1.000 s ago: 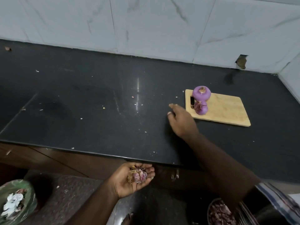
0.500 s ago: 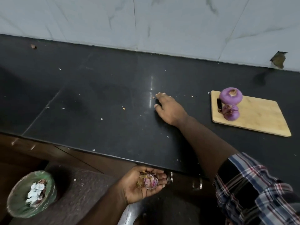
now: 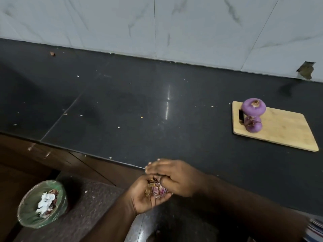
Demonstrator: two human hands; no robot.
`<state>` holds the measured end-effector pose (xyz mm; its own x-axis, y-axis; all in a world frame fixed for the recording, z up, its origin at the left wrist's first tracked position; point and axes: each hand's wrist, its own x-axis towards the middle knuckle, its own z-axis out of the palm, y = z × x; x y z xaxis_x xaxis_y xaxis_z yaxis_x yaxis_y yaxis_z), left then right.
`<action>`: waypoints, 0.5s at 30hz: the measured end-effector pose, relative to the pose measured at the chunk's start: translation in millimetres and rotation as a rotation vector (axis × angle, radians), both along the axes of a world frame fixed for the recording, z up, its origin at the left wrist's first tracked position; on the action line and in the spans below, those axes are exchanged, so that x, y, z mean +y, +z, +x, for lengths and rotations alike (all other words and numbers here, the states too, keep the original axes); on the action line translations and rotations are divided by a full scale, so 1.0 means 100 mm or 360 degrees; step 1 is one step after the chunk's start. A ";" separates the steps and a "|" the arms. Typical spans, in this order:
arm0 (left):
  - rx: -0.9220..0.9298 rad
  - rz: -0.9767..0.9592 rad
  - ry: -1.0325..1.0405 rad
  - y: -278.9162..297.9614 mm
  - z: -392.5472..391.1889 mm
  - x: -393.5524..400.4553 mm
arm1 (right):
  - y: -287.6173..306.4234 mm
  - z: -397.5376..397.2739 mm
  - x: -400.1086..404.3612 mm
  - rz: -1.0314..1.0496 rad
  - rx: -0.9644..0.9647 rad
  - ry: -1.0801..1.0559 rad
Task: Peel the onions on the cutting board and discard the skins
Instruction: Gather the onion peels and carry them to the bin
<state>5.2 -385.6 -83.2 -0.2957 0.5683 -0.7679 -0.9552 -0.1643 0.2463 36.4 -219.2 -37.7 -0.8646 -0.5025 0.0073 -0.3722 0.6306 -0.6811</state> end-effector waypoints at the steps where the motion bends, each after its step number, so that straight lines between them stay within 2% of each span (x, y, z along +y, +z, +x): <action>1: 0.0010 0.0010 0.0006 0.01 0.00 0.00 | 0.00 0.01 -0.03 -0.0096 -0.0029 0.0005; 5: -0.0054 0.0013 -0.0059 -0.01 -0.01 0.00 | 0.00 -0.54 0.03 -0.0178 0.0180 -0.0342; 7: -0.0080 0.0015 -0.0066 -0.02 -0.03 0.00 | -0.03 -0.97 0.14 -0.0020 0.0243 -0.0600; 9: -0.0086 0.0034 -0.0061 -0.03 -0.03 0.00 | -0.09 -1.32 0.17 0.0206 0.0182 -0.0747; 11: -0.0097 0.0040 -0.0040 -0.04 -0.02 0.00 | -0.13 -1.56 0.08 0.0349 0.0179 -0.0746; 15: -0.0083 0.0052 -0.0057 -0.04 -0.02 0.00 | -0.09 -1.65 -0.24 0.0456 0.0271 -0.0473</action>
